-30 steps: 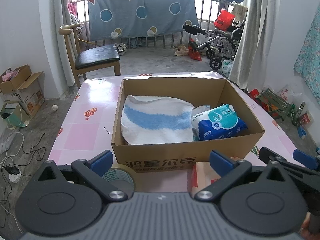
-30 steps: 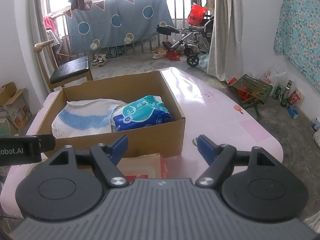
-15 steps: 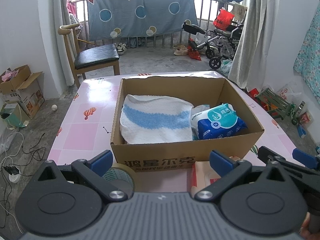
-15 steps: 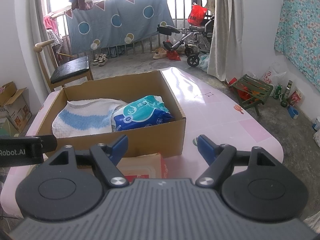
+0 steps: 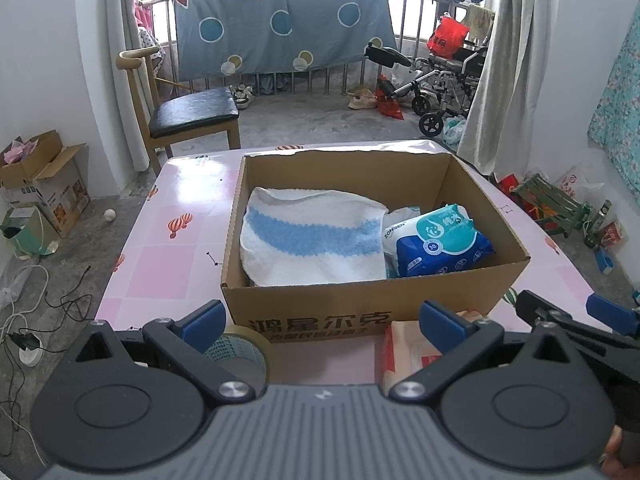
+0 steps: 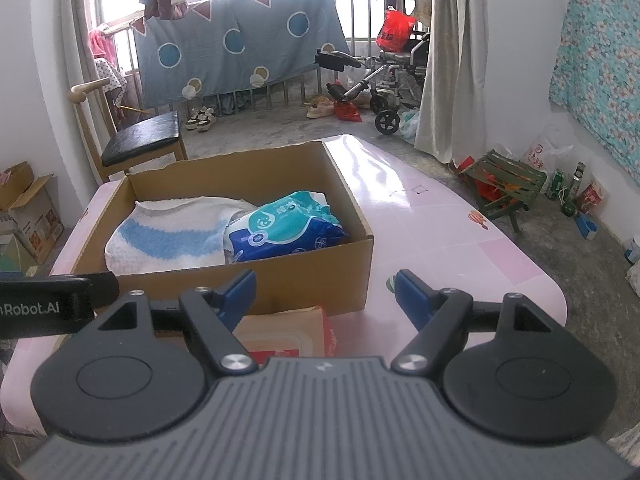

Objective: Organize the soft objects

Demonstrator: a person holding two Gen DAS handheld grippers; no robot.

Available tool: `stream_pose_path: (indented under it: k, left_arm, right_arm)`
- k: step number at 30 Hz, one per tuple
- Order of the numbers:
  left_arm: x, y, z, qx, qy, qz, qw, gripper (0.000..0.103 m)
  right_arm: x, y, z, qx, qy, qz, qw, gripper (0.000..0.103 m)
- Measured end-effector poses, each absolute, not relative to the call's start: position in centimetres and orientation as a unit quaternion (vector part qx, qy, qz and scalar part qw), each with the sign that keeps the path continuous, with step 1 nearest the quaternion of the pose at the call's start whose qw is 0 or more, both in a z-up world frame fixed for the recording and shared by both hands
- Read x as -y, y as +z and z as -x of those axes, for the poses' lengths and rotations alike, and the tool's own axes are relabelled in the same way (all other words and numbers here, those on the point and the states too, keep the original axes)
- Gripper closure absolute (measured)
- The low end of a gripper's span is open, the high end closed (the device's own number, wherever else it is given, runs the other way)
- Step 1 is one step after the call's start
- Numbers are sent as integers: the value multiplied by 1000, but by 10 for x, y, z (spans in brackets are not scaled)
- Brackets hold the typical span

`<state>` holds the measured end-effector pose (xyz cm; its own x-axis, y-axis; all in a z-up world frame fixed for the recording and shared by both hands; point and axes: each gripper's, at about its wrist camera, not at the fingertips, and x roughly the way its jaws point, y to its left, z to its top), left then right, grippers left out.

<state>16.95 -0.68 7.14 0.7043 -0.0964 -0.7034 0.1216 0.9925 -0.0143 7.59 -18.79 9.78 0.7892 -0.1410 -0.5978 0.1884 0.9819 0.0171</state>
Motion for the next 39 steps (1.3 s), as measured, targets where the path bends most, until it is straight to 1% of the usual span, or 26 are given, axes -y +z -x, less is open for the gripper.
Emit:
stream_pose_path:
  k: [39]
  left_arm:
    - [5,71,-171,-381,-61,-17,922,0]
  right_arm:
    - [185,98,-75,-314,-87,-35,945,26]
